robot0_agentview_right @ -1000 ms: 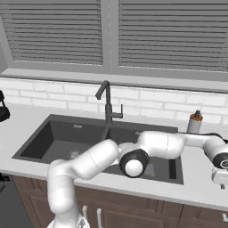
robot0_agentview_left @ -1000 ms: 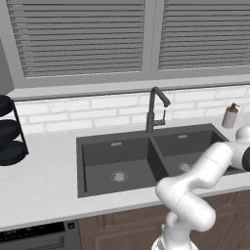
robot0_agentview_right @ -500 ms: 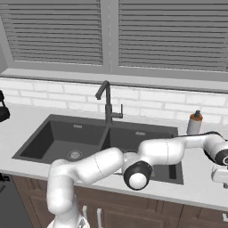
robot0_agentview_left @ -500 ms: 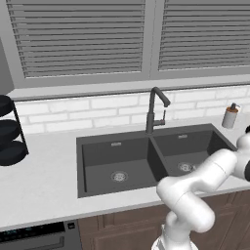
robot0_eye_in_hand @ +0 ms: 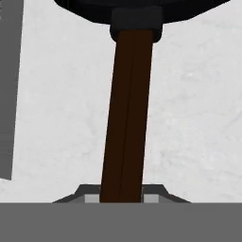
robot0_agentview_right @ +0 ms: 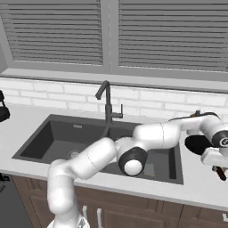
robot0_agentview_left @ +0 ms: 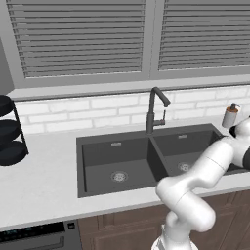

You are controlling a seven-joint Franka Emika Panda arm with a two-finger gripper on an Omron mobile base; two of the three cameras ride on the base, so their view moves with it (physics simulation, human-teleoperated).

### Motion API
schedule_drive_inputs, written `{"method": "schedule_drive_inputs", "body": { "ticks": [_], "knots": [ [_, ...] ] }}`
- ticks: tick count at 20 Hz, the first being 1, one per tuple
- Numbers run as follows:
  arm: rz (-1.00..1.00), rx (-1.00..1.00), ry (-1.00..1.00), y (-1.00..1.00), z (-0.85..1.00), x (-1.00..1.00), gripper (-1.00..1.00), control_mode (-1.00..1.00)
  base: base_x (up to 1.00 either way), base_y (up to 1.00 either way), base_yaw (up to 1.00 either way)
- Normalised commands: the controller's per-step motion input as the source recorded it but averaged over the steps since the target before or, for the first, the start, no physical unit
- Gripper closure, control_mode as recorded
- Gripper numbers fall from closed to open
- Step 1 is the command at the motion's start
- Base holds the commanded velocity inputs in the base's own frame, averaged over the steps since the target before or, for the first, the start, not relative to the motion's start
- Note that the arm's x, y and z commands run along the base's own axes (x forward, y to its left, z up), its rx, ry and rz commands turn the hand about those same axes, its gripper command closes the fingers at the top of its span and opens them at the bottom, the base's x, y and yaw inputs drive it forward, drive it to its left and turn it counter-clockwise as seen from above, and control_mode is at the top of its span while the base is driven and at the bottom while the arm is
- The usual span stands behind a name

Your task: Pick the pan and sponge and place them into the sink. Then turn on the water.

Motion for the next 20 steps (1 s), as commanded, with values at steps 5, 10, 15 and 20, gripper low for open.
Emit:
{"method": "schedule_drive_inputs", "body": {
  "ticks": [5, 10, 15, 20],
  "knots": [
    [0.13, -0.09, -0.09, 1.0, 0.0, 0.02, 1.0, -1.0, 0.0, 0.0, 0.0],
    [0.09, -0.01, -0.16, 0.75, 0.12, 0.0, 1.0, -1.0, 0.0, 0.0, 0.0],
    [0.1, 0.01, -0.2, 0.66, 0.26, 0.0, 1.0, -1.0, 0.0, 0.0, 0.0],
    [0.12, 0.07, -0.1, 0.53, 0.31, 0.13, 1.0, -1.0, 0.0, 0.0, 0.0]
  ]
}}
